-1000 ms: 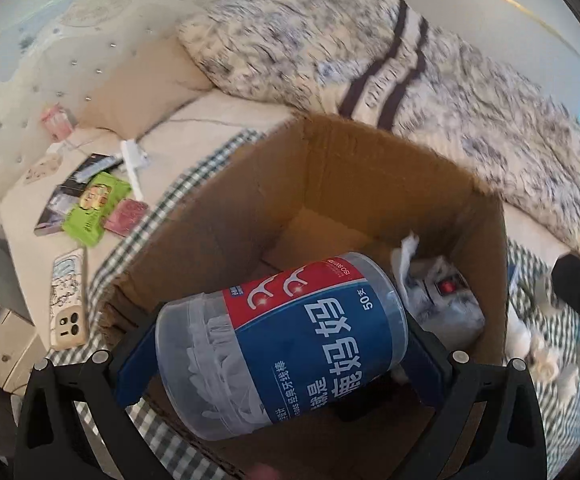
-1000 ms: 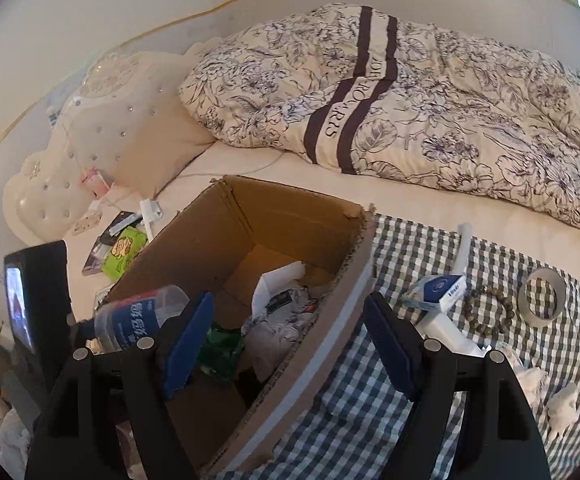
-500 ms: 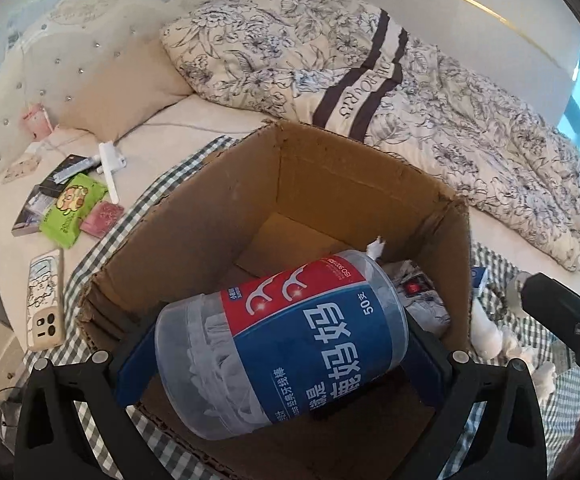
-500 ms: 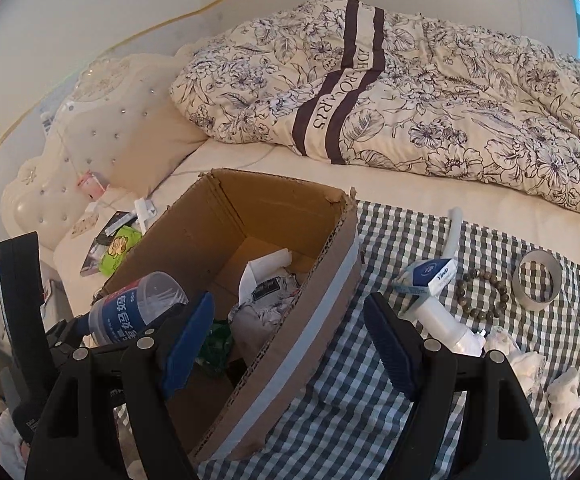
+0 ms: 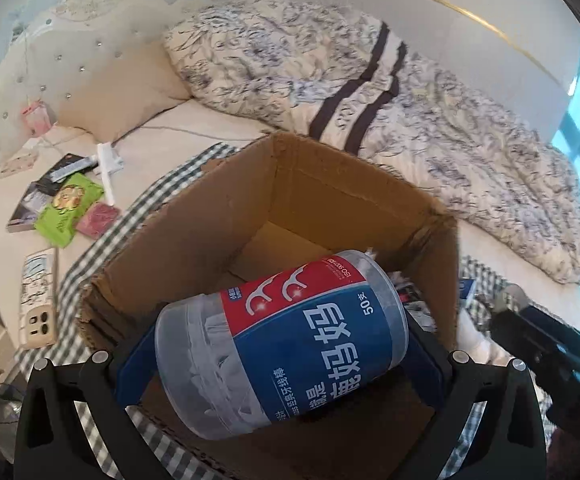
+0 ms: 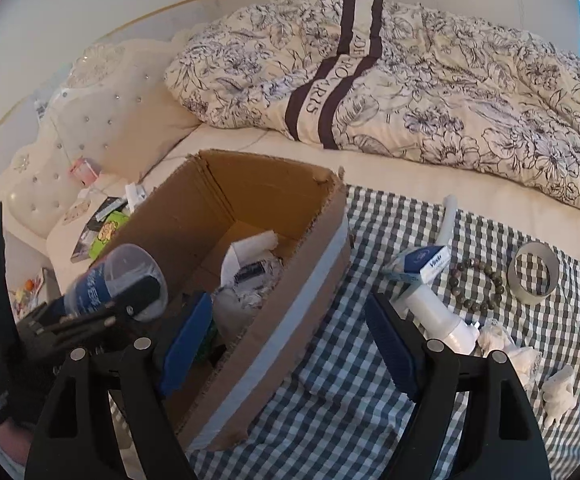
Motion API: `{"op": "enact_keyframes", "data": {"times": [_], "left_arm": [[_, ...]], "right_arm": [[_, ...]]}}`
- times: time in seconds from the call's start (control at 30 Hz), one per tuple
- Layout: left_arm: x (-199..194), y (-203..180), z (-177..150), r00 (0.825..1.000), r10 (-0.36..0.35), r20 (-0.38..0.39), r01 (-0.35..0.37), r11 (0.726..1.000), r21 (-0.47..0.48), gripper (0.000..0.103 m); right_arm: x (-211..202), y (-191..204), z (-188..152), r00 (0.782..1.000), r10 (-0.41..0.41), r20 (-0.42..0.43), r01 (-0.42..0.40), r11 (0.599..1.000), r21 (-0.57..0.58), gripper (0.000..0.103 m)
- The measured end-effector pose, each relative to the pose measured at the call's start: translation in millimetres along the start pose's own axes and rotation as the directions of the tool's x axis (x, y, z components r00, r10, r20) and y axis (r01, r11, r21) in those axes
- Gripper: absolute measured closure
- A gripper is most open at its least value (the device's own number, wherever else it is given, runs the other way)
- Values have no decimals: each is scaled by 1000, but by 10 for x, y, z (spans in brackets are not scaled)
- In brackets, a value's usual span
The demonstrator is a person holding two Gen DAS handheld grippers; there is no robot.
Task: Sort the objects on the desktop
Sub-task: 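Lower the water bottle into the box and open the left tool, then move both tools back over the remaining items on the cloth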
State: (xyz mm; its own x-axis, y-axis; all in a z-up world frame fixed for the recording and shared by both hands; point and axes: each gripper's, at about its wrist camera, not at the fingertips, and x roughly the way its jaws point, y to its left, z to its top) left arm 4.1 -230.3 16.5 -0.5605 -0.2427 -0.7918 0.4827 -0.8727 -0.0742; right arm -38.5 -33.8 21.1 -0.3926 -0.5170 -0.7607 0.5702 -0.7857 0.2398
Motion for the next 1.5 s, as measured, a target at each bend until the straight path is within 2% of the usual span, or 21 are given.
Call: {"op": "enact_keyframes", "data": {"times": [0.07,0.1,0.17,0.23,0.27,0.37,0.43,0.67,0.93,1.07,1.17,1.3,1.4,1.5], "left_arm": [[60,-90,-29,998,62,-29,-60,995,79,0],[55,-128,-51,997,75,-15,-73,992,107,0],[-15,-148,-78,999,35,29,-37,995,98,0],[-42,-185,-82,998,-57,20,54,992,115,0],[-48,-217,-86,997,-69,19,66,989,133,0],[-90,-296,-108,996,-76,45,67,983,168,0],[-98,-319,-100,993,-107,42,99,980,170,0],[-94,-345,-104,990,-131,52,120,977,175,0],[-86,-317,-116,991,-128,49,119,979,164,0],[-92,-296,-132,993,-113,37,106,983,153,0],[-156,-326,-149,991,-131,26,126,982,138,0],[-275,-472,-188,989,-146,20,141,979,148,0],[-360,-675,-236,990,-142,16,137,976,170,0],[-433,-928,-327,986,-168,8,163,968,190,0]], "right_arm": [[-22,-6,-5,1000,2,6,-1,1000,-2,24],[-33,-14,2,1000,4,10,-4,1000,1,24],[-39,-29,27,1000,23,7,-23,1000,7,24],[-21,-31,60,997,74,-15,-74,997,13,23],[3,-25,86,992,120,-37,-119,993,21,23],[116,-16,151,967,228,-113,-222,973,62,23],[184,-4,162,957,249,-146,-240,968,78,23],[277,85,137,936,295,-195,-286,956,71,23],[212,69,135,953,260,-156,-253,965,64,23],[112,-52,122,962,245,-124,-235,968,93,23],[-14,-177,79,970,221,-97,-211,972,107,23],[-274,-395,-6,983,177,-46,-171,978,119,23],[-498,-570,-95,992,127,-4,-125,985,117,23],[-700,-779,-191,996,90,18,-92,988,122,23]]}}
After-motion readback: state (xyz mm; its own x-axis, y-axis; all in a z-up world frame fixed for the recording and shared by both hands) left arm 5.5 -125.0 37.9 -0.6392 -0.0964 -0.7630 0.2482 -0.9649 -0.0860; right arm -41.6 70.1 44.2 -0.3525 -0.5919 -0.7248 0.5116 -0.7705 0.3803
